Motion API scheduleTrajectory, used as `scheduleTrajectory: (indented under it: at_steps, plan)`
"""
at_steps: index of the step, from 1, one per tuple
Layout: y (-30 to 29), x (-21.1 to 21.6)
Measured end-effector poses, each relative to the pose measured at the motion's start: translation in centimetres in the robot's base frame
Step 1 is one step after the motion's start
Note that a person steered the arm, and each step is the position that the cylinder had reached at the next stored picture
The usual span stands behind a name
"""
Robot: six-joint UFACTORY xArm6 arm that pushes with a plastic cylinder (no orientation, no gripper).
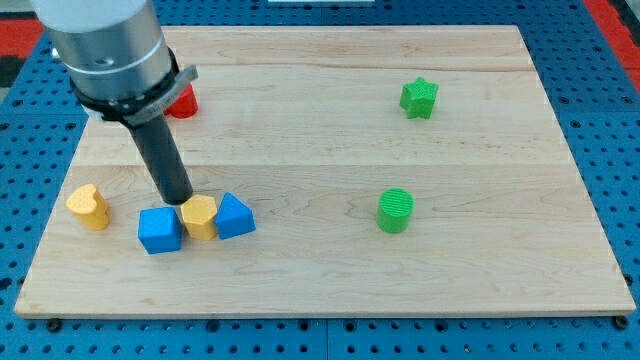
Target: Point at the yellow heart
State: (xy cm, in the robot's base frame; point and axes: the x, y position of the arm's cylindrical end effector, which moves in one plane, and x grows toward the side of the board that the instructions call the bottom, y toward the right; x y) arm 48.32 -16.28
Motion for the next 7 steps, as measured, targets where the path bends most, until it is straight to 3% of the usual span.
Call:
scheduleTrajectory:
  at_steps: [1,3,7]
  plan:
    - [-1.6,-1.9]
    - [-12.4,-2.4]
    - [-13.6,3.0]
